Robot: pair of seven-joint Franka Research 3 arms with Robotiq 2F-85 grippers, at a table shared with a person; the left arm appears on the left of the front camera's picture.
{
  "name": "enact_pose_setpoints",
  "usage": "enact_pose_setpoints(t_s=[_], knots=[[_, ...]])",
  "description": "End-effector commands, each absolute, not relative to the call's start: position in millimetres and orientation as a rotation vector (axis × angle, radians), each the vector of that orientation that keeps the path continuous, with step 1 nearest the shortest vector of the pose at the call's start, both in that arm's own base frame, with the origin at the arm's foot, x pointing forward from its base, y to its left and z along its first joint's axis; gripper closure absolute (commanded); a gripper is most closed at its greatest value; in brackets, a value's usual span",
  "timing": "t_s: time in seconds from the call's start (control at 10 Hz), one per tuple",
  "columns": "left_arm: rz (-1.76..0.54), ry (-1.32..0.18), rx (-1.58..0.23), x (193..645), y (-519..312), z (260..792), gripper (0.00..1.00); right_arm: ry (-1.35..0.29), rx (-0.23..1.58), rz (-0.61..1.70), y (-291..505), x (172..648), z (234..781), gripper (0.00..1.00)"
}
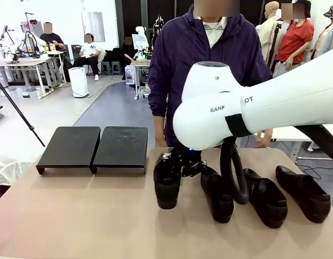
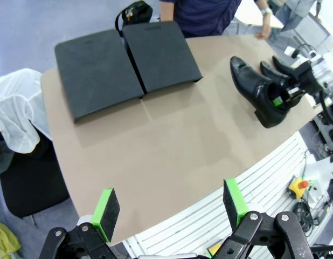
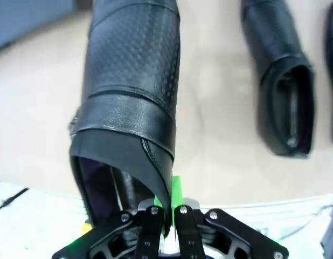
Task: Organize the shoes by placing them on the stand.
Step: Pick up one Shoe and place it in the middle of the table.
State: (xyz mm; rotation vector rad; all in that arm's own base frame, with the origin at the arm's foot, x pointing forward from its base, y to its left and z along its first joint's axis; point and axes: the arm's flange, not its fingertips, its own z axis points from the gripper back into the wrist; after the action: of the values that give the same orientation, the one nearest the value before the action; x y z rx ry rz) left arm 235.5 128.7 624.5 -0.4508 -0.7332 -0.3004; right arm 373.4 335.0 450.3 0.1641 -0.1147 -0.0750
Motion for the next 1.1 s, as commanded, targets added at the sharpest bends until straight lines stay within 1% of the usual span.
enact_pose_setpoints(t_s=[0.0, 0.2, 0.3, 0.5, 0.6, 0.7, 1.0], knots=[[-0.316, -0.734, -0.450, 235, 131, 625, 0.00, -0.115, 0.232, 0.017, 367, 363, 446, 1.00], [-0.316, -0.734, -0.450, 235, 131, 625, 0.00, -0.074, 0.268, 0.065, 412, 359, 434, 1.00], [-0.316, -0.734, -0.450, 235, 131, 625, 0.00, -0.055, 0.272, 0.092, 438, 364, 422, 1.00], [-0.316, -0.734, -0.450, 235, 131, 625, 0.00, 0.008, 0.365, 0.098, 483, 377, 403, 1.00], [-0.316, -0.734, -0.450, 235, 131, 625, 0.00, 0.044, 0.337, 0.089, 497, 384, 391, 1.00], [-0.316, -0.734, -0.450, 235, 131, 625, 0.00, 0.036, 0.290, 0.053, 506, 391, 376, 1.00], [-0.316, -0.734, -0.450, 235, 131, 625, 0.00, 0.042, 0.211, -0.037, 496, 383, 370, 1.00]])
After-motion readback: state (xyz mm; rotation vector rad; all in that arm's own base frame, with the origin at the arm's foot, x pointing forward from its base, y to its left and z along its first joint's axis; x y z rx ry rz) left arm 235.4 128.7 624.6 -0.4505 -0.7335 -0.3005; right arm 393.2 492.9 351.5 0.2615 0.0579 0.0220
